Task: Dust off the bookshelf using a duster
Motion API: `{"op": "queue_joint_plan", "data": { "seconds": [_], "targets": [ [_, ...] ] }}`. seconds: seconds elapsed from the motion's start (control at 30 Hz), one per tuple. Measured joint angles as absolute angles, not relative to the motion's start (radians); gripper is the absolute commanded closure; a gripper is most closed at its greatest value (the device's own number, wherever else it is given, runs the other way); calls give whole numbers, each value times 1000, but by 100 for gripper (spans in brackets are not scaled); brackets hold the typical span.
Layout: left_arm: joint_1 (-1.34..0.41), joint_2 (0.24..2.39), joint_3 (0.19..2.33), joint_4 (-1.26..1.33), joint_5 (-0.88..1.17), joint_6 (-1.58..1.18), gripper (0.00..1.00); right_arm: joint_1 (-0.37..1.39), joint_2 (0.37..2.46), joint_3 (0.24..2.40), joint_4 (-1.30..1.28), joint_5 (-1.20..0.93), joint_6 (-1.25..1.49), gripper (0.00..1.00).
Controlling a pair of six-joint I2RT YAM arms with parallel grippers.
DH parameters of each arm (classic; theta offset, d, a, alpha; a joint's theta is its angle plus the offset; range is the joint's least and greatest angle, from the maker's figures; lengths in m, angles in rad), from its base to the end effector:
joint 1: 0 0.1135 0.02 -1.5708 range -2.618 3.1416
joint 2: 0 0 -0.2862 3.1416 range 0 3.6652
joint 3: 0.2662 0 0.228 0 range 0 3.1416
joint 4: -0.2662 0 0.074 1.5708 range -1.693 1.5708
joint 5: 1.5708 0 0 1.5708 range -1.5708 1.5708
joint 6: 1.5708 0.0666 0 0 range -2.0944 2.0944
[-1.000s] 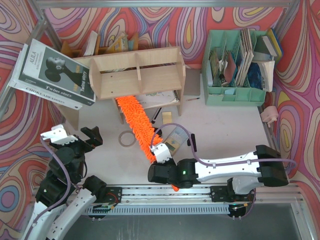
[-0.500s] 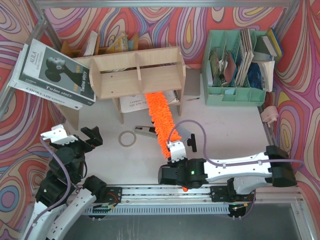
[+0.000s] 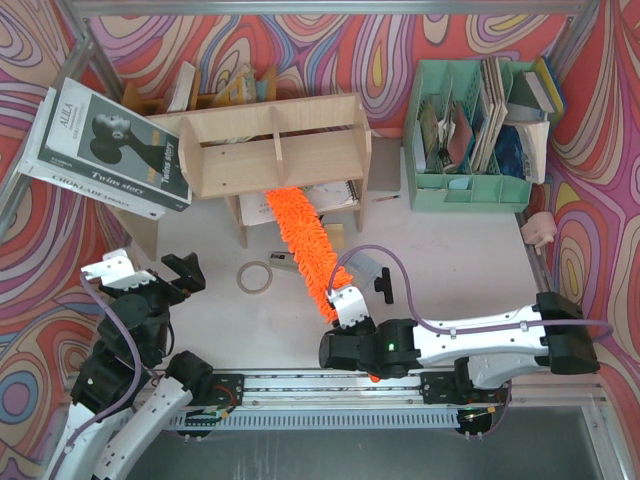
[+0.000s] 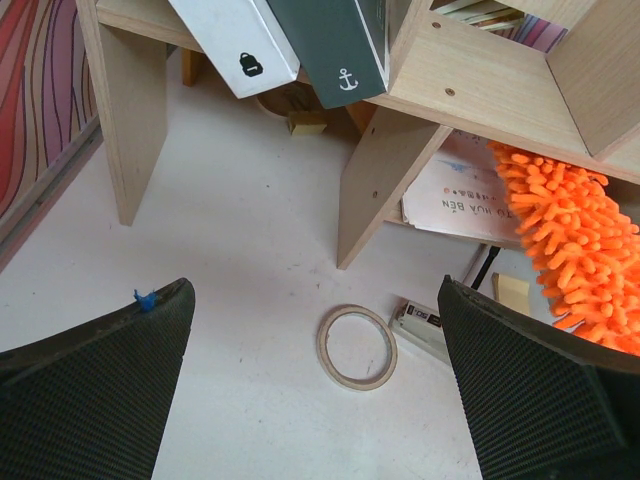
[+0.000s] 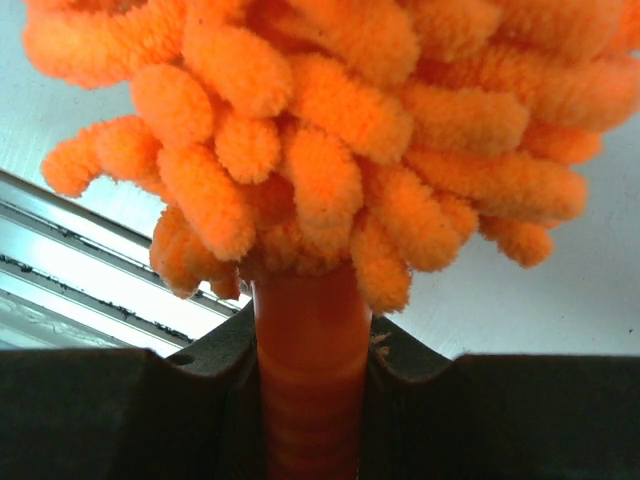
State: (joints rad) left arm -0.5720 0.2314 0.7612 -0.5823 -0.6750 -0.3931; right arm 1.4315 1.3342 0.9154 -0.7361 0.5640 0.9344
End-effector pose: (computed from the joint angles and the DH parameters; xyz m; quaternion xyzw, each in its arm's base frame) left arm 0.0450 0.0205 0.3354 -0.1659 0.7021 -0.0886 0.6868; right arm 0.0673 0.2237 0.2379 -0.1755 0.9251 0.0806 0.3271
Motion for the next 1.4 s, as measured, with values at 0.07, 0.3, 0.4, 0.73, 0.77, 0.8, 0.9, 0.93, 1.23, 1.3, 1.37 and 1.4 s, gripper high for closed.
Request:
{"op": "queue_joint_plan", "data": {
  "seconds": [0.07,0.3,0.4,0.73,0.77,0.8,0.9,0.93,1.23,1.3,1.37,1.4],
  "targets": [
    [-572,231,761,-582,-675,-393,2,1435,1327,905,-718,558,907,100],
    [-572,231,761,-582,-675,-393,2,1538,1325,901,-733,559,898,100],
    [-572,231,761,-582,-675,-393,2,1594,1325,901,-756,557,922,100],
    [-572,231,761,-582,-675,-393,2,1781,1366,902,-876,561,1050,100],
    [-572,231,762,-582,-675,-393,2,1791,1370,902,-881,559,1058,100],
    [-572,231,761,-582,-675,-393,2,1798,1374,902,-885,555,1066,100],
    [-572,231,762,-582,-675,-393,2,1801,1377,896,-882,545,1082,100],
    [-572,231,762,-582,-675,-393,2,1801,1377,889,-878,544,1085,100],
    [-572,231,762,-583,-682,-393,2,1801,1385,809,-828,496,1088,100],
    [-571,231,762,-583,-683,-393,2,1799,1395,809,-815,492,1085,100],
    [-571,231,762,-584,-687,-393,2,1792,1399,808,-801,482,1077,100],
    [-571,231,762,-585,-690,-393,2,1784,1399,807,-794,476,1073,100]
  ]
}}
